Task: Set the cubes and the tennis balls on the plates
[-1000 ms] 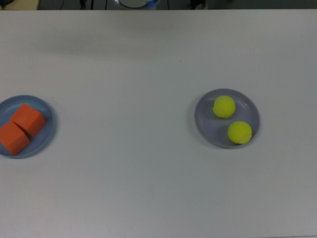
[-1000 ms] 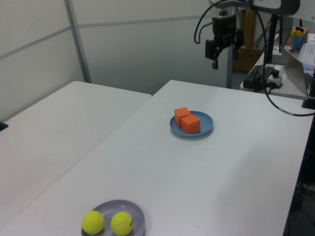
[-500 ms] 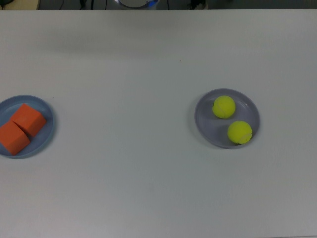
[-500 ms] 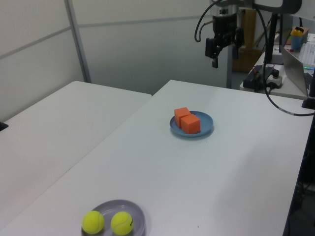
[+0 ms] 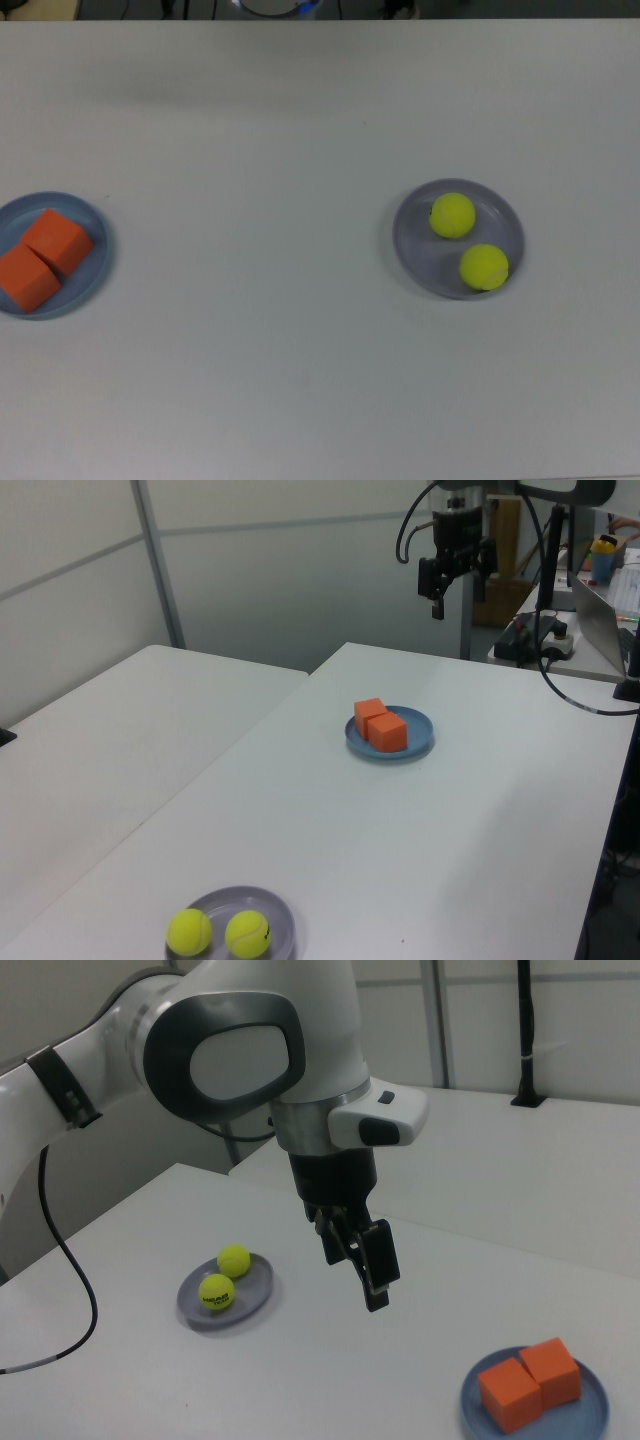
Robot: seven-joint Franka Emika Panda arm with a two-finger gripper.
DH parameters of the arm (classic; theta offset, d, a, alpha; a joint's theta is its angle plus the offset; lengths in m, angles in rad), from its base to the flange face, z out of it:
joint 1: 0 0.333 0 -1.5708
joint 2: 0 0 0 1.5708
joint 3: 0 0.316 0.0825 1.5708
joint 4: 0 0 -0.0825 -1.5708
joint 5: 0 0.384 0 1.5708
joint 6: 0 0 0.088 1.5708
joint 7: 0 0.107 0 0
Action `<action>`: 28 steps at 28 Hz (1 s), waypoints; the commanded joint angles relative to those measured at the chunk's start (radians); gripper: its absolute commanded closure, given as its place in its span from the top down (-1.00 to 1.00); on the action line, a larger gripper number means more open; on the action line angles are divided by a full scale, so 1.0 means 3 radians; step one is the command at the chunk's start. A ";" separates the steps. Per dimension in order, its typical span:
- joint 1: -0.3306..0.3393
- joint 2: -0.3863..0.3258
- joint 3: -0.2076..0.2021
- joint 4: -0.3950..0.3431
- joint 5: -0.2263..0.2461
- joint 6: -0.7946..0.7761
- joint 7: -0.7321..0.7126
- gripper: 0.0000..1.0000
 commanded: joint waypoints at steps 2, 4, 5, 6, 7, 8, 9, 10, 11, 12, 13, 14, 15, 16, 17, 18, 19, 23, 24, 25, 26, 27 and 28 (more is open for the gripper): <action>0.0001 -0.0097 0.0010 -0.0091 0.0086 -0.0056 -0.0054 1.00; 0.0001 -0.0097 0.0010 -0.0091 0.0086 -0.0051 -0.0059 1.00; -0.0004 -0.0097 0.0010 -0.0091 0.0086 -0.0051 -0.0059 1.00; 0.0001 -0.0097 0.0010 -0.0091 0.0086 -0.0046 -0.0059 1.00; 0.0001 -0.0097 0.0010 -0.0091 0.0086 -0.0046 -0.0059 1.00; 0.0001 -0.0097 0.0015 -0.0086 0.0081 -0.0046 -0.0059 1.00; 0.0001 -0.0102 0.0020 -0.0086 0.0081 -0.0046 -0.0065 1.00; 0.0001 -0.0102 0.0021 -0.0086 0.0081 -0.0046 -0.0060 1.00; 0.0001 -0.0102 0.0021 -0.0081 0.0076 -0.0046 -0.0059 1.00; 0.0001 -0.0102 0.0015 -0.0081 0.0081 -0.0046 -0.0059 1.00; -0.0004 -0.0102 0.0015 -0.0081 0.0091 -0.0041 -0.0065 1.00; -0.0004 -0.0102 0.0010 -0.0081 0.0111 -0.0041 -0.0065 1.00; -0.0004 -0.0097 0.0005 -0.0086 0.0147 -0.0036 -0.0065 1.00; -0.0004 -0.0097 0.0005 -0.0086 0.0163 -0.0036 -0.0065 1.00; -0.0004 -0.0097 0.0005 -0.0081 0.0173 -0.0036 -0.0065 1.00; -0.0004 -0.0097 0.0005 -0.0081 0.0183 -0.0036 -0.0060 1.00; -0.0004 -0.0097 0.0005 -0.0086 0.0193 -0.0036 -0.0059 1.00; -0.0004 -0.0097 0.0000 -0.0081 0.0188 -0.0036 -0.0060 1.00; -0.0009 -0.0092 0.0000 -0.0076 0.0198 -0.0036 -0.0049 1.00; -0.0014 -0.0082 0.0000 -0.0030 0.0239 -0.0036 -0.0054 1.00; -0.0024 -0.0077 -0.0005 -0.0020 0.0265 -0.0036 -0.0059 1.00; -0.0035 -0.0077 -0.0005 -0.0020 0.0275 -0.0036 -0.0070 1.00; -0.0040 -0.0067 -0.0005 -0.0020 0.0275 -0.0036 -0.0070 1.00</action>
